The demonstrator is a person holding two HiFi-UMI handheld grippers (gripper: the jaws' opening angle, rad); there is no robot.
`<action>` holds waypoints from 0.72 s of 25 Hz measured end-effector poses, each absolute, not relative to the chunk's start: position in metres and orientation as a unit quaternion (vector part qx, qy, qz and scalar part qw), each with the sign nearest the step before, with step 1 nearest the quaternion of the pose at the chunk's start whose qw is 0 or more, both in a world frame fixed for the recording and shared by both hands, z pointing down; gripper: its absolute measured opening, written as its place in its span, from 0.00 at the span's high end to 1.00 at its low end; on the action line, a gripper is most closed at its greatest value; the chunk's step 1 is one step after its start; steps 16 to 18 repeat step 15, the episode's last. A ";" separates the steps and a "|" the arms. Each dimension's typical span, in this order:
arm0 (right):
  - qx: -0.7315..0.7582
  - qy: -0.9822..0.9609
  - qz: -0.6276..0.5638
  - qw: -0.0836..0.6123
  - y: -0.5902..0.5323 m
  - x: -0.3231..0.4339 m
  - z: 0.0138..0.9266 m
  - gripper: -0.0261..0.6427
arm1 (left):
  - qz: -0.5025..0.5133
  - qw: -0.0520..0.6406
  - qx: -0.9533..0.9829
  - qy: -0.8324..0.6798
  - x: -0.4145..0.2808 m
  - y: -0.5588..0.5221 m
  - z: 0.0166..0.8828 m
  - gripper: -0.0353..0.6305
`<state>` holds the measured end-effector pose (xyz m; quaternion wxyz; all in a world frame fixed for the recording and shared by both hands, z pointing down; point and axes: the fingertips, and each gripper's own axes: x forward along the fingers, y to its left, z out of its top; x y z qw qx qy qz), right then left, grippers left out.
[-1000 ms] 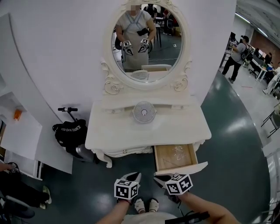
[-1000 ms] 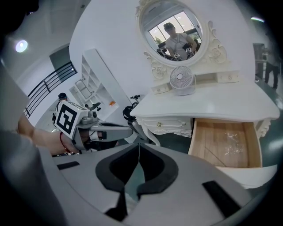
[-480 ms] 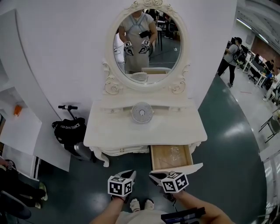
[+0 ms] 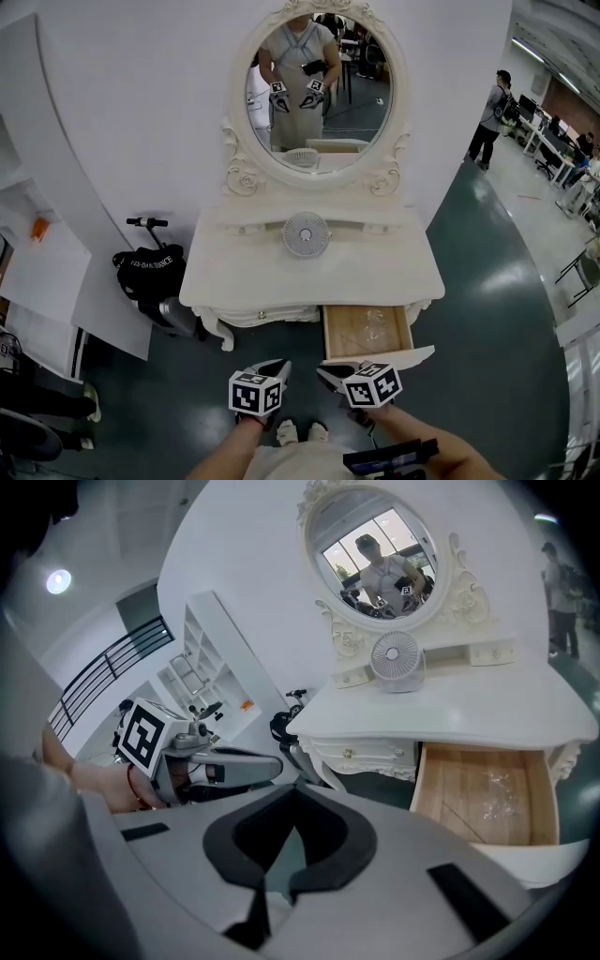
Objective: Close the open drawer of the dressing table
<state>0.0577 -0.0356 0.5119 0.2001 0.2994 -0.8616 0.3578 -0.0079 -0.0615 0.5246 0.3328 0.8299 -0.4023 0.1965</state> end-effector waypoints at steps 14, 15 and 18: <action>0.301 -0.859 0.366 0.194 -0.034 0.060 0.518 0.94 | 0.192 0.341 0.828 -0.402 -0.004 -0.058 0.530 0.93; 0.301 -0.859 0.367 0.194 -0.034 0.060 0.518 0.94 | 0.192 0.341 0.828 -0.402 -0.003 -0.058 0.530 0.93; 0.301 -0.859 0.367 0.194 -0.034 0.060 0.518 0.94 | 0.192 0.341 0.828 -0.402 -0.003 -0.058 0.530 0.93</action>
